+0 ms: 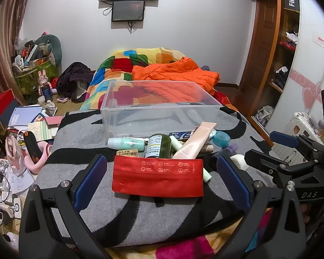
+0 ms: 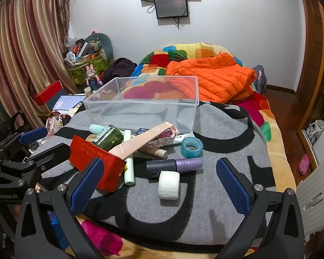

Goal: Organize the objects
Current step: 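Reach the right gripper to the white bandage roll and grasp it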

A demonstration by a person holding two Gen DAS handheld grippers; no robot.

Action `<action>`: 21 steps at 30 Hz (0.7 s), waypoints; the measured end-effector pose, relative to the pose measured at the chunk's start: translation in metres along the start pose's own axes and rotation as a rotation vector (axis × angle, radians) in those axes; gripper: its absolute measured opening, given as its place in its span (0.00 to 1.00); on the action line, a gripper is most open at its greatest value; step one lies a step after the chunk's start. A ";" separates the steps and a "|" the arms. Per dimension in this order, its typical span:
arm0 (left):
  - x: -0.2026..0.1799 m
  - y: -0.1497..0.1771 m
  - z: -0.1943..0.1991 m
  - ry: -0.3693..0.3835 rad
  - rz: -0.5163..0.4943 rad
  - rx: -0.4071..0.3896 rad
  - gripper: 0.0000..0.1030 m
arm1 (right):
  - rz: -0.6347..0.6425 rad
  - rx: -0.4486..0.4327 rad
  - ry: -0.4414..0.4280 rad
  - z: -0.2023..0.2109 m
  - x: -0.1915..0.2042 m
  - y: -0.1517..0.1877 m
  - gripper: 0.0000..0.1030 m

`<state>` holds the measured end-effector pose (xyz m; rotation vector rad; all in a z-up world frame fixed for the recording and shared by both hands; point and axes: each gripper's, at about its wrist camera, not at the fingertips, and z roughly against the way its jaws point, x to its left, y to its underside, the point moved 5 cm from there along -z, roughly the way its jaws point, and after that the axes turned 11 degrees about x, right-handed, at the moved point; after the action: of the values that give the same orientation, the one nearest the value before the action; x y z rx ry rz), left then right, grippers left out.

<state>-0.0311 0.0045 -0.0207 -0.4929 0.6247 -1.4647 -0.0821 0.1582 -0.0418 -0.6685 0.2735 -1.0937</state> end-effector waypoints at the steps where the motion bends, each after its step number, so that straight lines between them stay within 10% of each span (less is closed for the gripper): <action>1: 0.000 0.000 0.000 -0.001 0.000 0.000 1.00 | 0.001 -0.001 0.000 0.000 0.000 0.000 1.00; 21: -0.001 -0.001 0.006 0.023 0.012 -0.003 1.00 | 0.023 -0.020 0.020 0.005 0.008 -0.001 1.00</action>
<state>-0.0274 0.0047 -0.0156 -0.4744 0.6465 -1.4603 -0.0768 0.1528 -0.0366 -0.6709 0.3087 -1.0773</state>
